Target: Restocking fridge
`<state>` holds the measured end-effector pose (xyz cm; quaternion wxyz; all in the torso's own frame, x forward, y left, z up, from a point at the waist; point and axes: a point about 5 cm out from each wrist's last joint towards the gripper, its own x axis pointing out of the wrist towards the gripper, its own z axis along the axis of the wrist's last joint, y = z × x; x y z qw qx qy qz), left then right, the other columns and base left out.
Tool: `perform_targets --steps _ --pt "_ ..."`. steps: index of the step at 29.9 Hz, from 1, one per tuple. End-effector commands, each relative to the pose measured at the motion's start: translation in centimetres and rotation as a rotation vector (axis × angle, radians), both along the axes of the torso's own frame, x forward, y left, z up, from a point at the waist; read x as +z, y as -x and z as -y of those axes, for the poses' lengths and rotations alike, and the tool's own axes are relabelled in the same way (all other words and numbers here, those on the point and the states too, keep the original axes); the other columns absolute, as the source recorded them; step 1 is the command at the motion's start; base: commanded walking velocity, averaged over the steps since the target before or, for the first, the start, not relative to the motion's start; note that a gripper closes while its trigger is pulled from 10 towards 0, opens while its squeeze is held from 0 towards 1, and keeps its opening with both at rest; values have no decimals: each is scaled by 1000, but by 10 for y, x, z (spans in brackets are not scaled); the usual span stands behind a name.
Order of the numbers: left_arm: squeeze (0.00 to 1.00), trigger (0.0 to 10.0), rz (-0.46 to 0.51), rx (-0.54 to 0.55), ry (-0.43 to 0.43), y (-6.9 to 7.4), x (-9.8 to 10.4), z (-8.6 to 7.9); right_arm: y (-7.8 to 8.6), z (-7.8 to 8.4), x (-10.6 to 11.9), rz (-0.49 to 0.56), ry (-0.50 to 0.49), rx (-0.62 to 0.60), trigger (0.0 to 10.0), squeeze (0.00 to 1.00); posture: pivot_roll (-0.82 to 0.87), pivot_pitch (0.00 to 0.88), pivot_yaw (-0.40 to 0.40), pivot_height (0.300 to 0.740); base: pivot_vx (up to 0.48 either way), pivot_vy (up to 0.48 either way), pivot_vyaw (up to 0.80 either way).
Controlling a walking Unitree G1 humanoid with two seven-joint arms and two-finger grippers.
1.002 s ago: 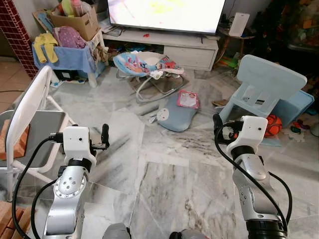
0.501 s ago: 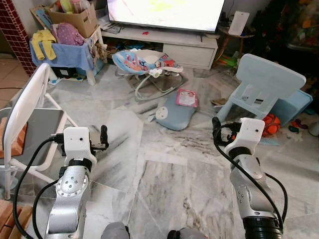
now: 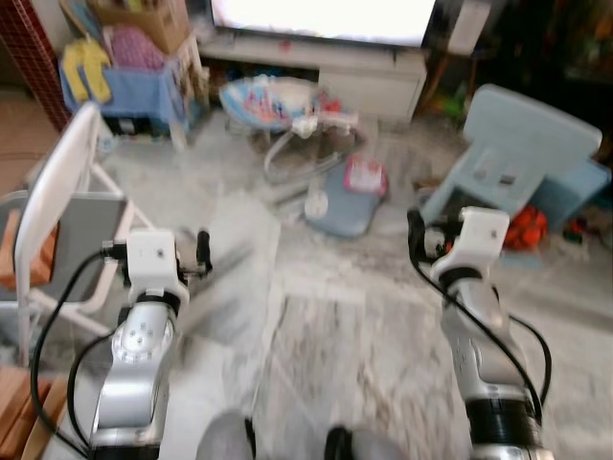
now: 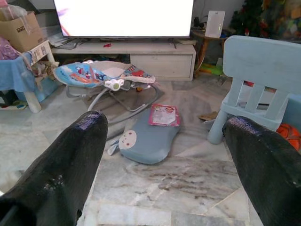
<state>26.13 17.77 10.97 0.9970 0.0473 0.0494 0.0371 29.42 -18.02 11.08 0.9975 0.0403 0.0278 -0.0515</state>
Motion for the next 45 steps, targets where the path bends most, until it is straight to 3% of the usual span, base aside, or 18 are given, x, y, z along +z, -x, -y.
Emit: perform_targets --steps 1,25,36,39,41,45 --pt "0 10000 -7 3 -17 -2 0 -1 1 0 0 1 -4 -6 10000 0 62 45 -24 740 -382 285 0" --pt "0 10000 22 -21 -59 -8 6 1 -4 -2 -1 5 -4 -3 10000 0 81 54 -33 740 -306 354 0" --pt "0 10000 70 -67 -97 -7 8 8 -8 -2 1 10 7 5 10000 0 80 49 -41 740 0 439 0" --pt "0 10000 66 -65 -87 -7 8 8 -9 1 2 10 13 -1 10000 0 79 47 -42 740 0 476 0" --pt "0 10000 43 -132 -14 -5 6 14 -8 3 2 10 18 -3 10000 0 78 48 -41 740 0 478 0" --pt "0 10000 41 -121 -30 -5 5 16 -8 2 0 5 23 -2 10000 0 77 47 -41 740 0 477 0"
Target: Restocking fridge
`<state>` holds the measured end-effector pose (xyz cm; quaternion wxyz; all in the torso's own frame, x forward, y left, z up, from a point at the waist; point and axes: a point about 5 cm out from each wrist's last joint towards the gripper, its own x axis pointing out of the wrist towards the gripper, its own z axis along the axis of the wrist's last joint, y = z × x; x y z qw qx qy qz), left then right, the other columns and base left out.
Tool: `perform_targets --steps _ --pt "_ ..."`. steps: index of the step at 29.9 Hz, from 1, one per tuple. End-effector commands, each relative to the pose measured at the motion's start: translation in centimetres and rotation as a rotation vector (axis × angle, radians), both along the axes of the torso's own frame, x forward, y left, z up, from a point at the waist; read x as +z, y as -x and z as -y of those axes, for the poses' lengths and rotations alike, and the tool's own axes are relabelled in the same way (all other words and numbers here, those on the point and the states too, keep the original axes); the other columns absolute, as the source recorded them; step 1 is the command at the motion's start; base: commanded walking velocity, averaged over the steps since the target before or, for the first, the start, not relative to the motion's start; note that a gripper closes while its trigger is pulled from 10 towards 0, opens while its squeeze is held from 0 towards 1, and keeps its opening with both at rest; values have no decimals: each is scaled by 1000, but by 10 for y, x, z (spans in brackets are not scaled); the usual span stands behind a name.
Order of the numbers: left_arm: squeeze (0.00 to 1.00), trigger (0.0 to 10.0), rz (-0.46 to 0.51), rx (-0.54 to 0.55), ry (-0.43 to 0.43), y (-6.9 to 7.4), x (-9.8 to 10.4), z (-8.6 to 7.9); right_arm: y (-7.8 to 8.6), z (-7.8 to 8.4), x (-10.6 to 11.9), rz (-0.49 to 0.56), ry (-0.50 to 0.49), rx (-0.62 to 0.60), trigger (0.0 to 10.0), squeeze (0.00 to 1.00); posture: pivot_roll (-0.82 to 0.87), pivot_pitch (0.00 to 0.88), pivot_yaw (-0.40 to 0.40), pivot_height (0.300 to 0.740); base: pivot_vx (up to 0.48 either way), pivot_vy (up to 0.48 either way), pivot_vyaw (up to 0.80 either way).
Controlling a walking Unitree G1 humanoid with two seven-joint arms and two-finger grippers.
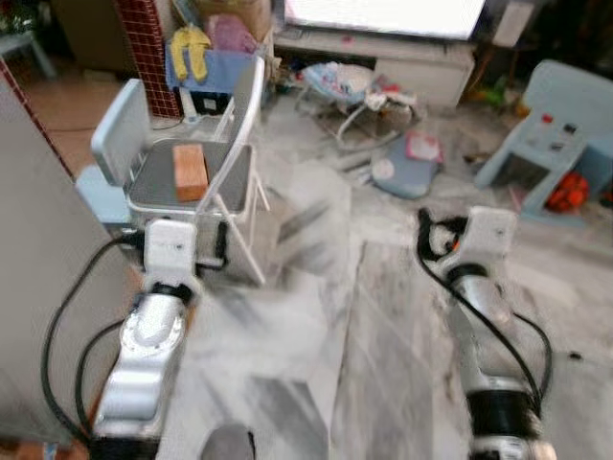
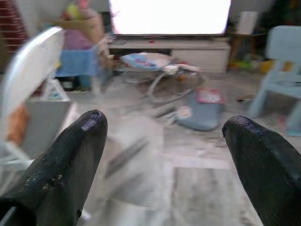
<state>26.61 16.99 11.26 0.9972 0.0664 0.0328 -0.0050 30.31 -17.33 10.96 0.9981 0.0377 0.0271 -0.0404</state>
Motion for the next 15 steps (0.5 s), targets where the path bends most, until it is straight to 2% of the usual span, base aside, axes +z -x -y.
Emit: perform_targets --steps 1,3,11,12,15 --pt "0 10000 13 -33 5 0 2 8 1 9 1 3 18 -24 10000 0 77 47 -41 740 0 469 0" --pt "0 10000 -15 -45 11 1 -1 10 2 8 0 1 19 -21 10000 0 76 47 -41 740 -240 420 0" --pt "0 10000 -15 -45 11 1 -1 10 2 8 0 1 19 -21 10000 0 76 47 -41 740 -240 420 0" --pt "0 10000 -43 -62 48 1 -3 12 2 9 -1 -6 24 -21 10000 0 78 48 -40 740 -442 0 0" --pt "0 10000 -32 -87 38 1 -2 14 3 10 -3 -14 31 -23 10000 0 78 47 -39 740 -439 0 0"
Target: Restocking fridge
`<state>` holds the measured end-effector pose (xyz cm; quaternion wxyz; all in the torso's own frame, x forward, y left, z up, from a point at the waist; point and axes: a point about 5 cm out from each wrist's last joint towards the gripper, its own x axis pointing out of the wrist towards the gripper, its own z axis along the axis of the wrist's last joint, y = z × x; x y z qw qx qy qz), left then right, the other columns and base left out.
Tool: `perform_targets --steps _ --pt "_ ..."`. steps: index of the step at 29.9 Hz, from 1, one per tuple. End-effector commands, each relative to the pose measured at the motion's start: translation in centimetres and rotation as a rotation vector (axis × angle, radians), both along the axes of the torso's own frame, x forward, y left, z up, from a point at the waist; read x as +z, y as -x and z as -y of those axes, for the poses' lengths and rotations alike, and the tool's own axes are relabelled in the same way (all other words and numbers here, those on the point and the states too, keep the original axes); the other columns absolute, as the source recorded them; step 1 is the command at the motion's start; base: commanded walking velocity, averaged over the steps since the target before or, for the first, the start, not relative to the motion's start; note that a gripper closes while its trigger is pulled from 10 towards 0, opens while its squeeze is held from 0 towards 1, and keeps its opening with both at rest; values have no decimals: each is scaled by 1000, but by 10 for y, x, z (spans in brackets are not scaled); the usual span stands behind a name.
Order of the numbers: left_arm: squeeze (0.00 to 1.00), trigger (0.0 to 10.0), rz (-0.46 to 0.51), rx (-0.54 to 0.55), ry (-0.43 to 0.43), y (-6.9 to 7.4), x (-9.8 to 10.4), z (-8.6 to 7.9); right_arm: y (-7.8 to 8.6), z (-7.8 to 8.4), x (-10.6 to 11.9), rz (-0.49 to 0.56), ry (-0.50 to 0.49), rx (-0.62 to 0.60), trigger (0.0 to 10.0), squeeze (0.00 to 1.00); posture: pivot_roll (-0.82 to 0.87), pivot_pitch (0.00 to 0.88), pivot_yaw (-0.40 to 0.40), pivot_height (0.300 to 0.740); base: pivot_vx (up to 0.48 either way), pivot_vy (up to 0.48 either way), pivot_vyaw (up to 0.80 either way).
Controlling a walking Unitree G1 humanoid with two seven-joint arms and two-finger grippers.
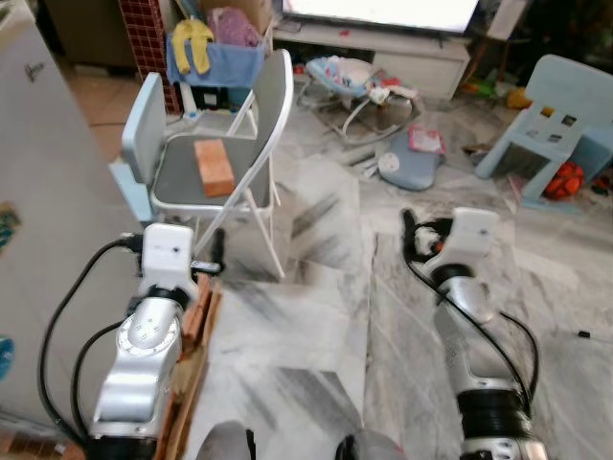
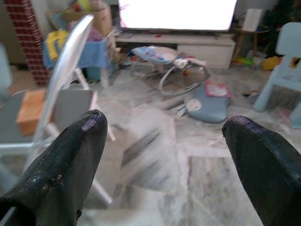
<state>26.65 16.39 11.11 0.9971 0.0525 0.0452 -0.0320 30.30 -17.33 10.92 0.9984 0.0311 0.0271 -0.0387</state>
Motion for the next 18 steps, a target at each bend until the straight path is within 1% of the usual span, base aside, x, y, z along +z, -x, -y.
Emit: perform_targets --steps 1,3,5,6,8,10,14,16,18 --pt "0 10000 -3 -41 4 1 0 8 2 10 -3 -12 17 -27 10000 0 78 47 -38 740 -386 292 0" --pt "0 10000 -3 -48 4 1 1 8 2 10 -3 -12 16 -27 10000 0 78 47 -38 740 -381 298 0" --pt "0 10000 24 -53 -5 2 3 9 2 9 -3 -14 15 -28 10000 0 80 46 -38 740 -362 321 0" --pt "0 10000 25 -59 -15 1 4 9 2 9 -4 -14 15 -27 10000 0 81 45 -37 740 -244 0 0" --pt "0 10000 24 -61 -20 1 4 9 1 9 -4 -16 16 -28 10000 0 83 45 -36 740 0 0 0" --pt "0 10000 25 -68 -4 1 5 9 1 9 -5 -17 16 -30 10000 0 85 46 -34 740 0 0 0" --pt "0 10000 32 -75 -7 0 9 11 -1 9 -5 -17 13 -41 10000 0 102 29 -22 740 0 0 0" --pt "0 10000 60 -112 -18 -3 19 15 -6 7 0 5 14 -42 10000 0 113 23 -18 740 0 0 0" --pt "0 10000 68 -124 -36 -5 19 14 -9 7 -2 4 8 -55 10000 0 115 7 -16 740 0 0 0"
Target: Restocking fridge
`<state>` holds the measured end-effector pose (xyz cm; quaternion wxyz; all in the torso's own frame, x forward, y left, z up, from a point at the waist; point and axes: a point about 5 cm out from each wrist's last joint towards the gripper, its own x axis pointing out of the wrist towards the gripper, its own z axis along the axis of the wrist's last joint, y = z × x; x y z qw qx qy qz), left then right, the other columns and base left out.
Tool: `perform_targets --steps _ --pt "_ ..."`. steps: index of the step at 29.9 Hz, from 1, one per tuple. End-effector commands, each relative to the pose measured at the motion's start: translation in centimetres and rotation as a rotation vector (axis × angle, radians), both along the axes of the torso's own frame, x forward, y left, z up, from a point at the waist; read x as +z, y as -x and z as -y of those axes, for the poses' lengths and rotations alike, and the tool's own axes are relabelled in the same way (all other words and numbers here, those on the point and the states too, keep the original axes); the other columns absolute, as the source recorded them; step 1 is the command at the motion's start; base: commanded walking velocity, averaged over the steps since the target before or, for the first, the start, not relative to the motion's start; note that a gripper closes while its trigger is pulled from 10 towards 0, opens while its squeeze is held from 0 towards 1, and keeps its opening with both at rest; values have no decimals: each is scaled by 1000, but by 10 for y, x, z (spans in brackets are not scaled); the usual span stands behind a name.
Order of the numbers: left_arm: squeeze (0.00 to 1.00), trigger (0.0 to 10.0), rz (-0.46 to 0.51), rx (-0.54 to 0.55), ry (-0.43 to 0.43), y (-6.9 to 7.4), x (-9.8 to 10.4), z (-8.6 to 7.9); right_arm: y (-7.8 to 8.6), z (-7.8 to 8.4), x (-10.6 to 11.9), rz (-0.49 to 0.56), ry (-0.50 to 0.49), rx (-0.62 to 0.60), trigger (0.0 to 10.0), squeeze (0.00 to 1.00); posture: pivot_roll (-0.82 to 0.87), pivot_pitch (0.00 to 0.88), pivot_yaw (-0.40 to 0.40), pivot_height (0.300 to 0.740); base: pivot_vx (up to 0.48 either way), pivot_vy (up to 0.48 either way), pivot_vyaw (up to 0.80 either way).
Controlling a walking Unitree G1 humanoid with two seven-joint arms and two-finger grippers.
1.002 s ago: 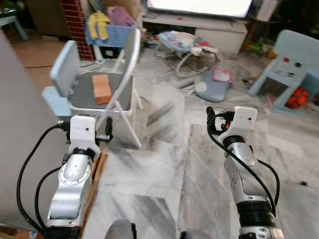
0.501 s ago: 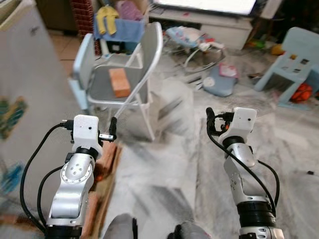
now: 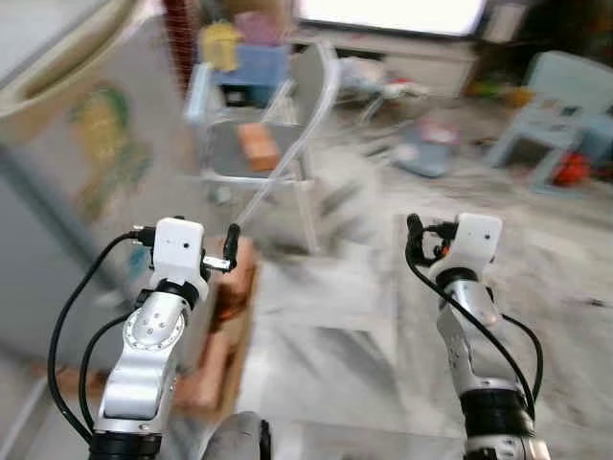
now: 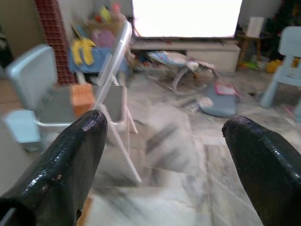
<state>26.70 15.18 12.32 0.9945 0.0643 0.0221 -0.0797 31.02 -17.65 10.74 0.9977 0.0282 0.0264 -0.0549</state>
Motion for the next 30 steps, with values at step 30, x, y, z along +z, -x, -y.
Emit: perform_targets --steps 30 --pt "0 10000 -85 482 -42 25 -35 -83 31 7 -22 -83 -54 -23 10000 0 94 53 -27 740 0 0 0"
